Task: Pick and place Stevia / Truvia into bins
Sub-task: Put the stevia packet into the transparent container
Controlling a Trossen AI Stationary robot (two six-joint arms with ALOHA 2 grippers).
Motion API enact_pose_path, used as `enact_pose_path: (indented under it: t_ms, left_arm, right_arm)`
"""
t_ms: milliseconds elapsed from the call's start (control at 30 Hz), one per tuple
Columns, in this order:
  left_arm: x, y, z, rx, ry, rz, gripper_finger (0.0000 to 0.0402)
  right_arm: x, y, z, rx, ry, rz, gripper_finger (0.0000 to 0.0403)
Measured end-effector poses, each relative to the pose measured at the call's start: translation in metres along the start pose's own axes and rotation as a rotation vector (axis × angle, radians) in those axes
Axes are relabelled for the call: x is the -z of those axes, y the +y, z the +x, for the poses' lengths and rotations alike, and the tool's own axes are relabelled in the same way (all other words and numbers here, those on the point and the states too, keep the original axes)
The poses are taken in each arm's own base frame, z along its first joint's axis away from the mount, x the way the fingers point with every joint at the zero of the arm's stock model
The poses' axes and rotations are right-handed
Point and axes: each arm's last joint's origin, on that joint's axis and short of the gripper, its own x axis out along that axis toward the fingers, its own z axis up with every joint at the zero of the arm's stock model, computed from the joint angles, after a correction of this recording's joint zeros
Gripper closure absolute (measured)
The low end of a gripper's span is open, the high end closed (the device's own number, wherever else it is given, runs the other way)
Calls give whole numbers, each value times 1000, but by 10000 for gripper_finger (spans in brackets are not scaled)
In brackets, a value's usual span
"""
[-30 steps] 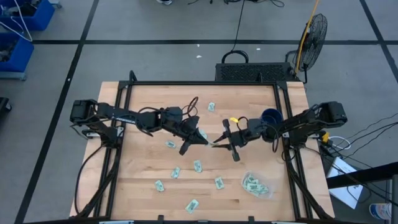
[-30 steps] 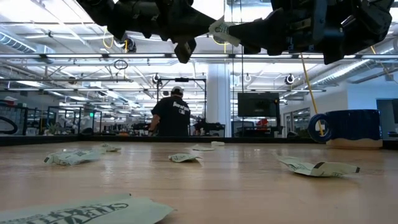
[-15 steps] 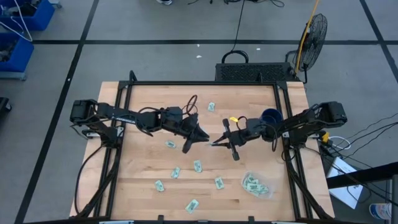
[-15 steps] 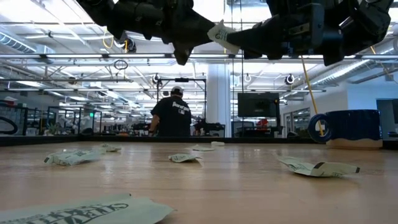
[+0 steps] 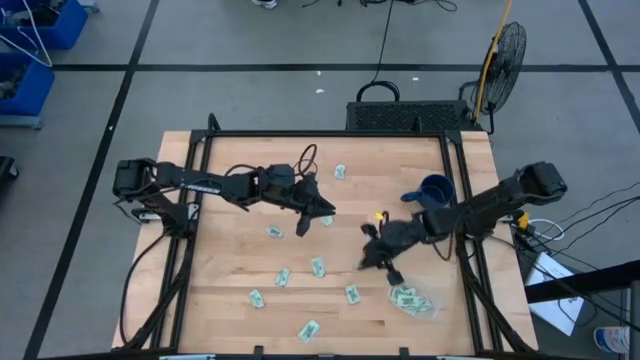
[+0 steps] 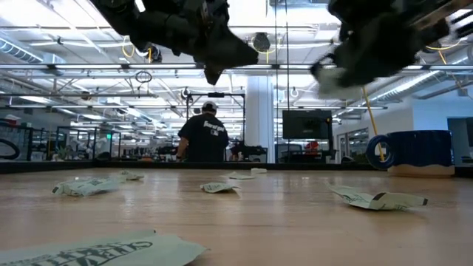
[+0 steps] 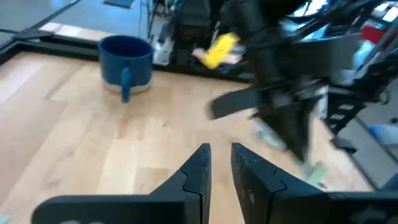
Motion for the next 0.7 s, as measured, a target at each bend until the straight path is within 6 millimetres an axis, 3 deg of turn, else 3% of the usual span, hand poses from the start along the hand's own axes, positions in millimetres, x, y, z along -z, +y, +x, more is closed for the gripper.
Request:
enact_pose_path:
  t_ms: [233, 400, 700]
  left_arm:
    - [3, 15, -4, -81, 35, 22, 337]
    - [2, 21, -5, -216, 18, 12, 337]
    - [0, 22, -6, -286, -12, 1, 337]
  right_arm:
    - [-2, 46, -5, 44, 306, 422, 395]
    - [-11, 72, -13, 60, 378, 641, 395]
    - [17, 98, -25, 233, 618, 879, 395]
